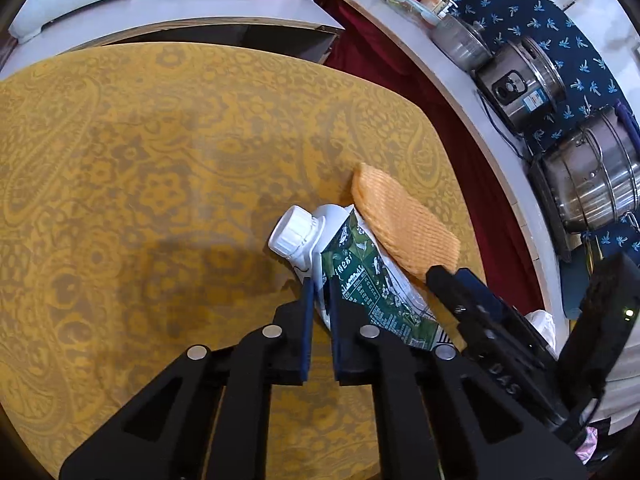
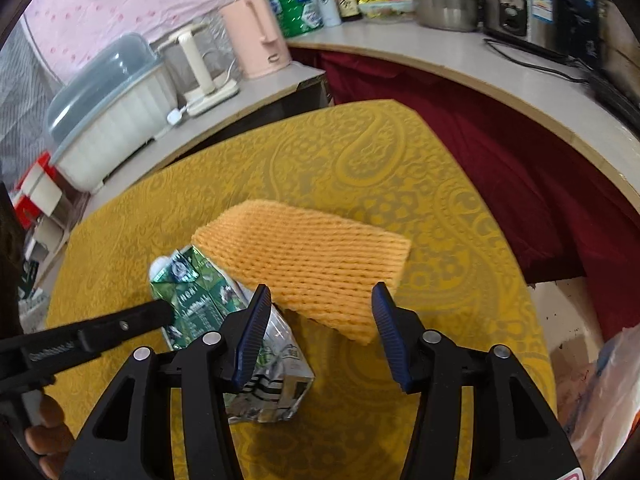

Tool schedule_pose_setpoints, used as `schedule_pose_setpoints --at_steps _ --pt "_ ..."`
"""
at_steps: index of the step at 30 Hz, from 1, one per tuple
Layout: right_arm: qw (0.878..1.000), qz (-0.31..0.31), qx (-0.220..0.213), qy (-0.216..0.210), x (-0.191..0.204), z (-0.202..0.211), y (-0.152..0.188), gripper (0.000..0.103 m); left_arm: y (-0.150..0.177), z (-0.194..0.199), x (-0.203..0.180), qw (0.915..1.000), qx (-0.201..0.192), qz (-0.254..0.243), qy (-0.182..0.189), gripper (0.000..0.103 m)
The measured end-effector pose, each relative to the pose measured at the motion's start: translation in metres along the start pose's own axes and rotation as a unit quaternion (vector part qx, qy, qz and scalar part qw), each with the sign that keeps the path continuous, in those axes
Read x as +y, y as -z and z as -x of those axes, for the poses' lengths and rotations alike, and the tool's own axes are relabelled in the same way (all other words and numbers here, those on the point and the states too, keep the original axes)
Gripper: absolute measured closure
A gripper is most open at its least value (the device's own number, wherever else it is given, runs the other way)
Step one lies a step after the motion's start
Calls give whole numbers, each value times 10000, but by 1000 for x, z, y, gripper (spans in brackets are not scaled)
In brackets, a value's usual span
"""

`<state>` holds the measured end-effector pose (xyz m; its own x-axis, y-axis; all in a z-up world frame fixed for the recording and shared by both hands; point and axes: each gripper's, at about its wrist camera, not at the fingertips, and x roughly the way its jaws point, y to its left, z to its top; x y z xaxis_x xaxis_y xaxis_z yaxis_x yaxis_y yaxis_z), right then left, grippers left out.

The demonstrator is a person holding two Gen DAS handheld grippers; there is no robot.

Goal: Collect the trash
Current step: 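Grasp the green-and-white drink carton with the left tool while the right tool grasps the orange mesh sleeve, then carry the drink carton and mesh sleeve over the wastebasket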

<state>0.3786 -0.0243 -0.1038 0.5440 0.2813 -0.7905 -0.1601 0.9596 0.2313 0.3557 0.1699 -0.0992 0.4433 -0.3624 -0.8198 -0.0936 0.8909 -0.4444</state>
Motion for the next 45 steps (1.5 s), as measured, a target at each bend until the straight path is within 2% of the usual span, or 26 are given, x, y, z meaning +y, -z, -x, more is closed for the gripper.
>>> schedule_pose_setpoints --at_steps 3,4,5,7,9,10,17,18,20,22,27,30,31,33,34,35,38,41,45 --pt "9994 247 25 244 8 -7 1 59 0 1 3 10000 11 0 36 94" --pt "9990 305 44 328 10 -8 1 66 0 1 3 10000 -8 -10 11 90" --pt "9988 329 53 358 10 -7 1 78 1 1 2 10000 -19 4 -29 86" --pt "9991 275 93 308 6 -6 1 88 2 -1 0 10000 28 59 17 62" --pt "9996 172 127 199 2 -5 2 93 5 -4 -4 9999 40 147 50 54" --pt "9996 159 134 175 2 -4 4 94 5 -8 -7 9998 78 154 83 53" --pt "9995 56 278 -133 6 6 21 102 5 -22 -26 9999 97 -18 47 56" --pt "9994 8 303 -139 6 7 24 102 7 -22 -28 9999 115 -26 36 59" --pt "9992 -67 375 -129 5 9 33 102 11 -22 -30 9998 151 -68 56 73" --pt "9990 -162 388 -180 3 12 42 102 16 -22 -32 9993 280 -72 230 74" --pt "9983 -372 294 -327 -4 32 57 102 29 -8 -37 9989 266 -200 314 81" --pt "9984 -443 112 -345 -8 56 61 99 35 3 -34 9991 235 -194 309 82" --pt "9983 -480 -11 -319 -11 67 63 95 37 7 -32 9992 214 -182 277 83" --pt "9981 -522 -126 -309 -17 82 66 81 38 13 -30 9994 163 -166 268 83" --pt "9979 -546 -226 -248 -20 91 68 69 38 15 -29 9995 154 -146 239 83" --pt "9979 -541 -306 -184 -22 97 69 62 39 17 -28 9996 158 -123 204 83" --pt "9979 -388 -511 57 -25 107 67 56 40 19 -29 9997 146 -147 131 83" --pt "9975 -305 -602 209 -33 99 56 51 42 20 -35 9995 157 -259 34 83" --pt "9988 -341 -335 56 -41 71 44 51 44 17 -42 9992 181 -361 -10 83"
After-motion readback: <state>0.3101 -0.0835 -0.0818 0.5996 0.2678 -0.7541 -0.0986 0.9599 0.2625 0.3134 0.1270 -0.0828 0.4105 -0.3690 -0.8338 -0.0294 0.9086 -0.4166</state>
